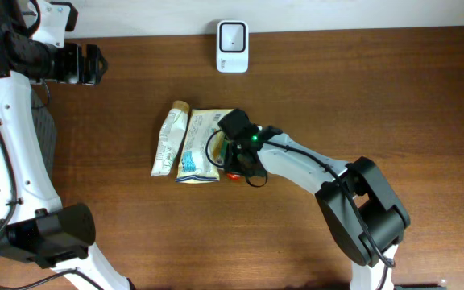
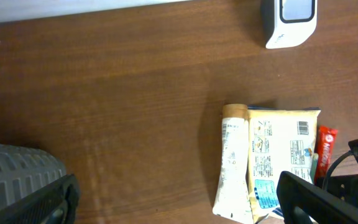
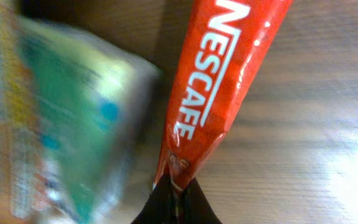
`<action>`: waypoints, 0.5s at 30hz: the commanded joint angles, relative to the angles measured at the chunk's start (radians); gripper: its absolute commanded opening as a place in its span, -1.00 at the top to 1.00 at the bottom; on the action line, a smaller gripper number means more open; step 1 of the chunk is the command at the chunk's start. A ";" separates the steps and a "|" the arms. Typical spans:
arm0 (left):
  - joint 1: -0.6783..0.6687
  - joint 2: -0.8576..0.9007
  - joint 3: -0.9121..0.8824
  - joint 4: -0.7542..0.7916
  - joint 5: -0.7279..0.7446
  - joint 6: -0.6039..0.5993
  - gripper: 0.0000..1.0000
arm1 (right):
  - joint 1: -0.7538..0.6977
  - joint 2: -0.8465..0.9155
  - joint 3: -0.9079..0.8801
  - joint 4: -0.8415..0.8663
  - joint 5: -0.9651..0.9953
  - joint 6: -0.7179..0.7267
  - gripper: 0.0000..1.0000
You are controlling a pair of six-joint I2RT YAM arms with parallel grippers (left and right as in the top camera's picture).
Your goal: Scan the item barcode
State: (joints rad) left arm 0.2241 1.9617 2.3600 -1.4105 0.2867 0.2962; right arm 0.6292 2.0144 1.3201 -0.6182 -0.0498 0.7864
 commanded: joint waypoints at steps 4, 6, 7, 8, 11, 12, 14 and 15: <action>0.003 -0.017 0.005 0.002 0.001 0.012 -0.99 | 0.028 -0.011 0.230 -0.439 0.379 -0.230 0.92; 0.003 -0.017 0.005 0.002 0.001 0.012 -0.99 | 0.052 0.006 0.228 -0.513 0.485 -0.297 0.92; 0.003 -0.017 0.005 0.002 0.001 0.012 -0.98 | 0.058 0.031 0.227 -0.541 0.506 -0.316 0.92; 0.003 -0.017 0.005 0.002 0.001 0.012 -0.98 | 0.065 0.061 0.227 -0.562 0.533 -0.321 0.92; 0.003 -0.017 0.005 0.002 0.001 0.012 -0.98 | 0.088 0.114 0.228 -0.555 0.520 -0.348 0.92; 0.003 -0.017 0.005 0.002 0.001 0.012 -0.98 | 0.099 0.115 0.227 -0.544 0.487 -0.382 0.89; 0.003 -0.017 0.005 0.002 0.001 0.012 -0.98 | 0.127 0.117 0.227 -0.509 0.390 -0.481 0.47; 0.003 -0.017 0.005 0.002 0.001 0.012 -0.99 | 0.146 0.117 0.228 -0.499 0.352 -0.522 0.31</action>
State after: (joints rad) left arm 0.2241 1.9617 2.3600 -1.4101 0.2867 0.2962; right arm 0.7391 2.1311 1.5391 -1.1297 0.3847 0.3649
